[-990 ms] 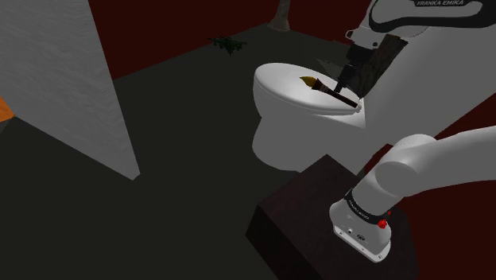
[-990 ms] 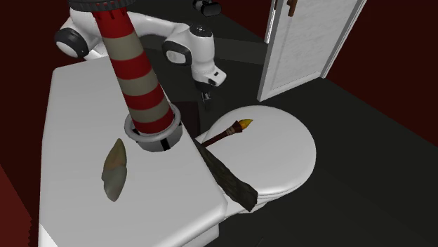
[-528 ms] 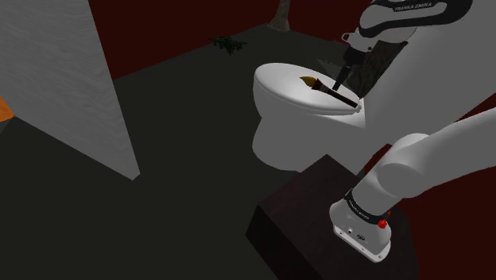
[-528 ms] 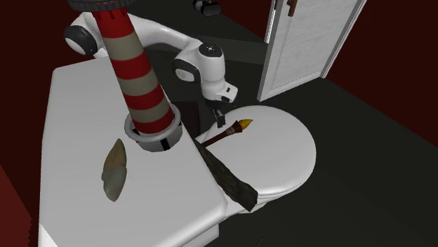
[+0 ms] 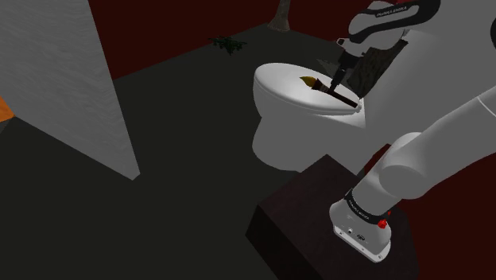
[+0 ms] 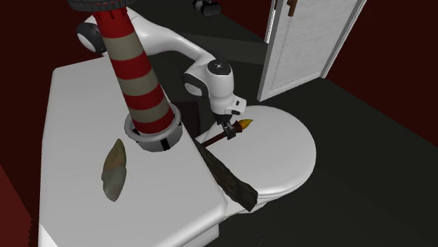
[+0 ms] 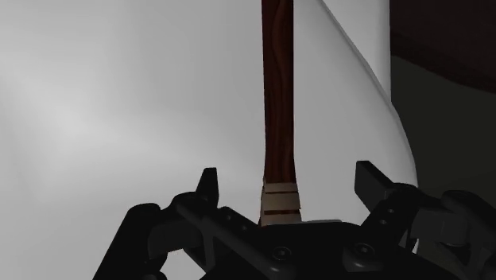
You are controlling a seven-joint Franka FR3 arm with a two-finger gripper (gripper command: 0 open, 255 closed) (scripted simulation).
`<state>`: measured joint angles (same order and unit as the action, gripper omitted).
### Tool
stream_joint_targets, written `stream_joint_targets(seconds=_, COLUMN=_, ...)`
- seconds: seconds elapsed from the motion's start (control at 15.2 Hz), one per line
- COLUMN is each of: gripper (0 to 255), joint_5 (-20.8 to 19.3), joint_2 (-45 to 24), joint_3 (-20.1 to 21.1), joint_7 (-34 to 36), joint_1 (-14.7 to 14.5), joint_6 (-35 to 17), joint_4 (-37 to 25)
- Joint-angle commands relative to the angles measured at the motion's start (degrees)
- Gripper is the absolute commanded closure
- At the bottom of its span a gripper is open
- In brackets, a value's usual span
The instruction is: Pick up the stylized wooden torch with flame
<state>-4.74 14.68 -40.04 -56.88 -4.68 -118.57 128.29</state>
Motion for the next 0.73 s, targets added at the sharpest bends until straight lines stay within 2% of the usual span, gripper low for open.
stream_joint_targets(seconds=0.0, gripper=0, joint_5=0.6, joint_2=-1.0, joint_3=-0.5, joint_7=-0.7, joint_1=-0.2, joint_6=-1.8, joint_4=0.9)
stream_joint_targets(seconds=0.26, gripper=0, joint_5=1.1, joint_2=-2.0, joint_3=-1.0, joint_7=-1.3, joint_1=-0.3, joint_6=-3.9, joint_4=2.2)
stream_joint_targets(seconds=0.33, gripper=255, joint_5=1.2, joint_2=-2.1, joint_3=-1.0, joint_7=-1.3, joint_1=-0.3, joint_6=-3.9, joint_4=2.2)
stream_joint_targets(seconds=0.66, gripper=255, joint_5=1.2, joint_2=-2.1, joint_3=-1.1, joint_7=-1.4, joint_1=-0.3, joint_6=-3.8, joint_4=2.0)
